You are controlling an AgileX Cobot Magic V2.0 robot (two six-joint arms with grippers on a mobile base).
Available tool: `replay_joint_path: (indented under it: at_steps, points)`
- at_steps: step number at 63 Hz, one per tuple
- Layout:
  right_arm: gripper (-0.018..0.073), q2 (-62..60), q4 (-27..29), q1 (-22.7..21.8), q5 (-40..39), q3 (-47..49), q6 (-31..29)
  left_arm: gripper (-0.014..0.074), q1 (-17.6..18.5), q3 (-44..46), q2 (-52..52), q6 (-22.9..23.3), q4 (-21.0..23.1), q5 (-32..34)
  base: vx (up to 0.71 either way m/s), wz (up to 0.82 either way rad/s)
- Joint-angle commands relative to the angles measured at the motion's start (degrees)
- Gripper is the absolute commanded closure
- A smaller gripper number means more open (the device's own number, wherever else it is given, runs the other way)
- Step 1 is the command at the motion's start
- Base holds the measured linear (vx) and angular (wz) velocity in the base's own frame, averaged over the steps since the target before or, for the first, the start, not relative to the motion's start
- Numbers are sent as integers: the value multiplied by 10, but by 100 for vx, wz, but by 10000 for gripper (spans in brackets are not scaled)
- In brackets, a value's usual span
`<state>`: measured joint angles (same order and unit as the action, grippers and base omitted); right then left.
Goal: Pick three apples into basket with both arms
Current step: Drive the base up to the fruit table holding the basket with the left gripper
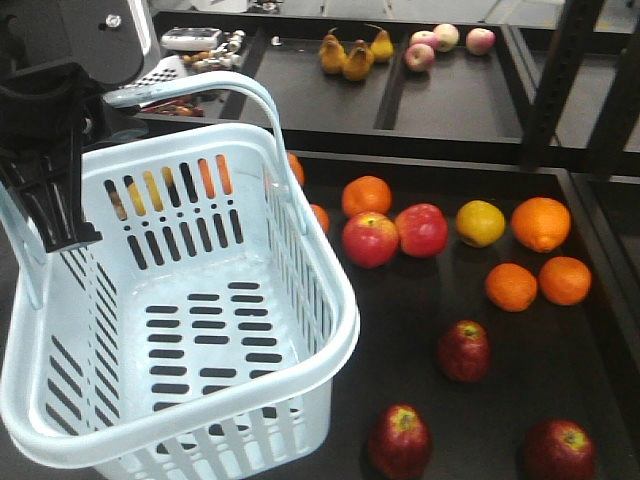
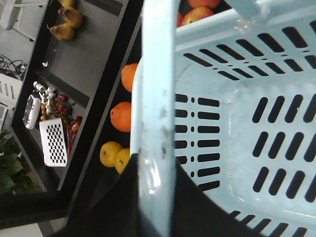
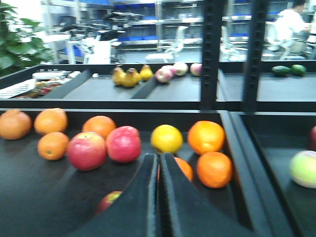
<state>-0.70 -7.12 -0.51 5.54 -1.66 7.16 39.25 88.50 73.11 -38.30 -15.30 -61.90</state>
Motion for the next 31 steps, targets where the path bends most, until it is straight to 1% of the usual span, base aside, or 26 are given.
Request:
replay_joint_path:
  at_steps: [1, 4, 8, 17, 24, 31]
  points:
    - [568, -7, -6, -2, -48, -7, -1, 603, -3, 21, -15, 9, -25, 42, 6, -30]
    - [568, -7, -6, -2, -48, -7, -1, 603, -5, 21, -15, 9, -40, 43, 6, -29]
    - [568, -7, -6, -2, -48, -7, -1, 603, -5, 21, -15, 9, -34, 44, 5, -24]
    - [568, -7, -6, -2, -48, -7, -1, 603, -5, 21, -15, 9, -40, 43, 3, -16]
    - [568, -7, -6, -2, -48, -7, -1, 603, -5, 21, -15, 9, -31, 43, 2, -10]
    - [568, -7, -6, -2, -48, -7, -1, 603, -5, 21, -15, 9, -35, 43, 1, -4]
